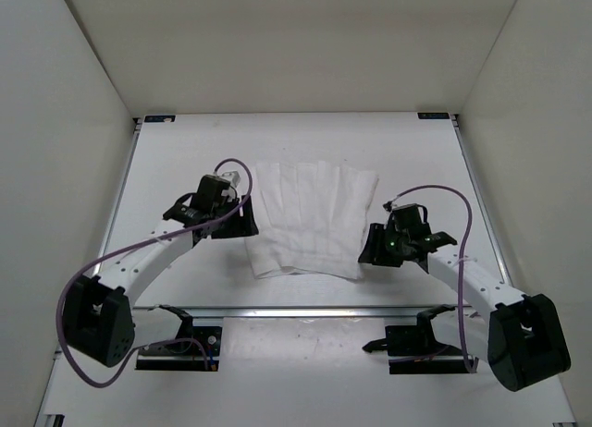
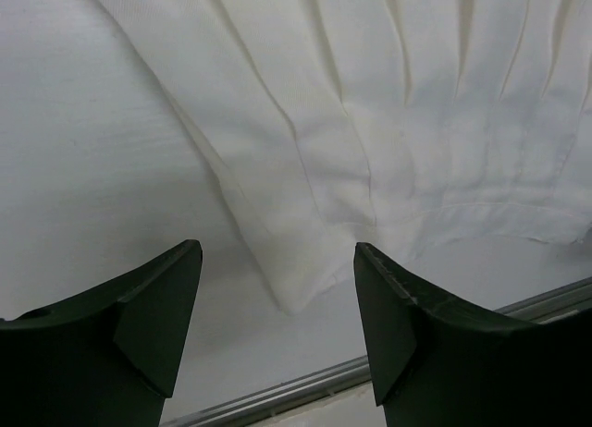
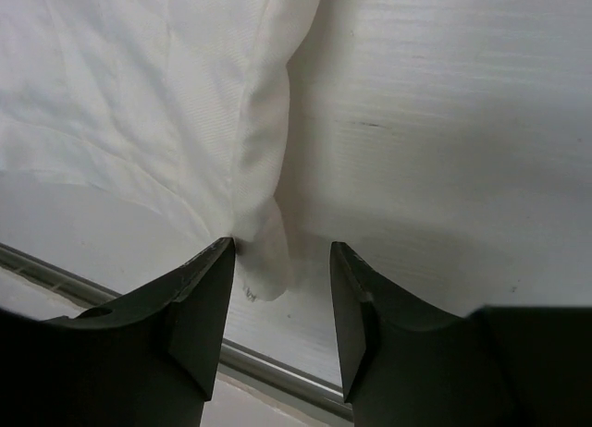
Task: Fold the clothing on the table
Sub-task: Flatten the skirt out
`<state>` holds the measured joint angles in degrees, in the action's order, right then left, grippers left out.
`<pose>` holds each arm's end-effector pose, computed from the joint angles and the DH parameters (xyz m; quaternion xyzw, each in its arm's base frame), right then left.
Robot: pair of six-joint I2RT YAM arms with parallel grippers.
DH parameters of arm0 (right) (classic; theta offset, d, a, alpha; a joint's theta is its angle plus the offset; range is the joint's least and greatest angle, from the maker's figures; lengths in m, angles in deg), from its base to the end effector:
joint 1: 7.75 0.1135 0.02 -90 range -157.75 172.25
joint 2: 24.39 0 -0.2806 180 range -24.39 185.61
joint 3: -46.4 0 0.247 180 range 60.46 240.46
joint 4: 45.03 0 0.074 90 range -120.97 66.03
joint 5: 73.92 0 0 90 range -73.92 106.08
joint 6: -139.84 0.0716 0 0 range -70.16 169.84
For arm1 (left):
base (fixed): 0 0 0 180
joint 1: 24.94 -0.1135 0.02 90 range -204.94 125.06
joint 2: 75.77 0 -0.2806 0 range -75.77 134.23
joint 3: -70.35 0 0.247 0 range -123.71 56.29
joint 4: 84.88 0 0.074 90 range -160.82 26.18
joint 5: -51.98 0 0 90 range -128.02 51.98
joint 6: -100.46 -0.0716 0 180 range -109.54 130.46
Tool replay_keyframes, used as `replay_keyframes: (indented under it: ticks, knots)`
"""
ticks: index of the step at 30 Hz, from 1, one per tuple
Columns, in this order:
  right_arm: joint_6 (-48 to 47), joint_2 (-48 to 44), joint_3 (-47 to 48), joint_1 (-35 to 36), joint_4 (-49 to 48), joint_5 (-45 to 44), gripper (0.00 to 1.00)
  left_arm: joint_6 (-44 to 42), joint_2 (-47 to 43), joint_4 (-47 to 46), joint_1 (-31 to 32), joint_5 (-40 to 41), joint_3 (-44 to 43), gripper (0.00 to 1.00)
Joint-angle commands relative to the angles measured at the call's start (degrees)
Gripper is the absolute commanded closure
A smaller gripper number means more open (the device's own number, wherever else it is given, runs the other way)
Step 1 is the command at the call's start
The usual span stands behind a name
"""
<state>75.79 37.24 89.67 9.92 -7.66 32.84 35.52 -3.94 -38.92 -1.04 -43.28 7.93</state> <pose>0.1856 0.0808 0.1648 0.0254 0.9460 0.2376 0.2189 0.2339 -0.1108 0.2202 0.0040 0.9538 -0.1631 0.2524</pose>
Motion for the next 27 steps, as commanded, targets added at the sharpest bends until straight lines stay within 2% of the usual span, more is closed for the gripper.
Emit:
replay_keyframes:
  ticks: [1,3,7,11,16,27]
  knots:
    - [-1.35,1.21,3.57,4.46,2.09,-6.97,0.57,2.18,-3.45,-0.52,0.97,-0.99,3.53,0.23]
    - [-0.74,1.48,4.79,9.72,3.23,-11.47,0.59,2.19,-3.72,-1.22,0.36,-2.03,5.46,0.24]
    - [1.2,1.3,5.41,12.99,3.93,-14.98,0.6,2.71,-3.72,-2.54,0.54,-2.74,7.22,0.24]
    - [1.64,2.0,6.12,14.49,4.46,-15.96,0.61,2.72,-4.16,-3.95,0.53,-3.88,8.54,0.24]
    - [3.66,4.64,6.91,18.27,4.9,-16.66,0.7,3.07,-5.21,-4.39,-0.35,-4.32,9.6,0.24]
    - [6.74,12.38,8.75,24.42,4.46,-19.91,0.7,4.64,-5.74,-6.5,0.18,-5.38,11.62,0.24]
